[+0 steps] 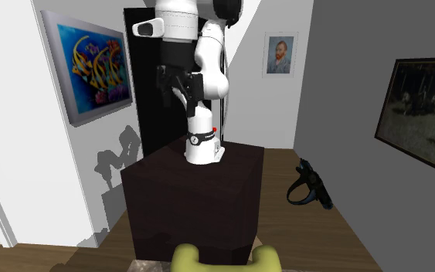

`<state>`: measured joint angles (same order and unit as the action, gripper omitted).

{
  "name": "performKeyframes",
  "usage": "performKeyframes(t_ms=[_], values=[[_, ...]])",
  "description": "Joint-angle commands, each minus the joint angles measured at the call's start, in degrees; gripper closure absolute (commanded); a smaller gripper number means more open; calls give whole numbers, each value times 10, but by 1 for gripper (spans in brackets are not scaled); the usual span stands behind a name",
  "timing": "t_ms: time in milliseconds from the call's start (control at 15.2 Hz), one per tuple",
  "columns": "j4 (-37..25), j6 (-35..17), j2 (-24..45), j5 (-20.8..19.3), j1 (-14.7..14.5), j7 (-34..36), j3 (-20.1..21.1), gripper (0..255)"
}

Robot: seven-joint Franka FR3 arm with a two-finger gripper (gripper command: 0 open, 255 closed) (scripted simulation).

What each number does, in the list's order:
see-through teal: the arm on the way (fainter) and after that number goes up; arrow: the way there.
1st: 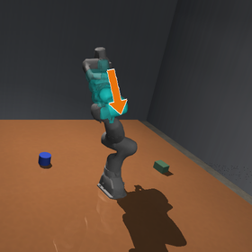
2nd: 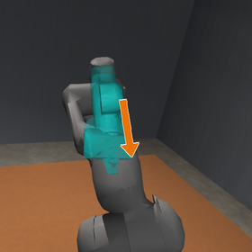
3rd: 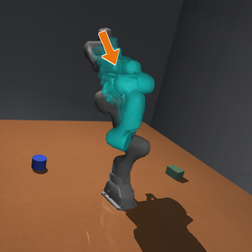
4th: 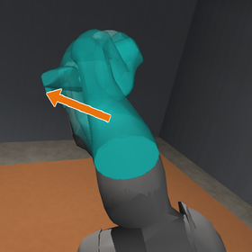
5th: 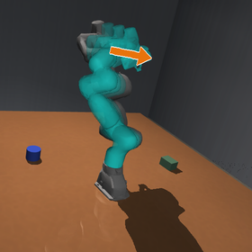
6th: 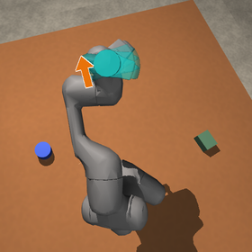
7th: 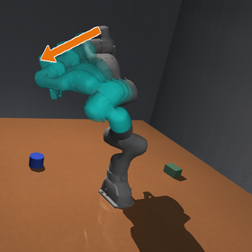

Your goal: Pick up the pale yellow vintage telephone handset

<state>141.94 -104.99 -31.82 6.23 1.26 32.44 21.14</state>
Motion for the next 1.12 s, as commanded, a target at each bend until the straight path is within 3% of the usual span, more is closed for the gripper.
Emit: performKeyframes(t_ms=[0,264,528,792,1056], values=[[-6,-28,35,10,4,52,26,0],[-33,-79,114,15,17,154,76,0],[-74,-128,208,-6,31,263,121,0],[-127,-167,314,-55,37,381,149,0],[-195,-190,424,-119,18,497,147,0]])
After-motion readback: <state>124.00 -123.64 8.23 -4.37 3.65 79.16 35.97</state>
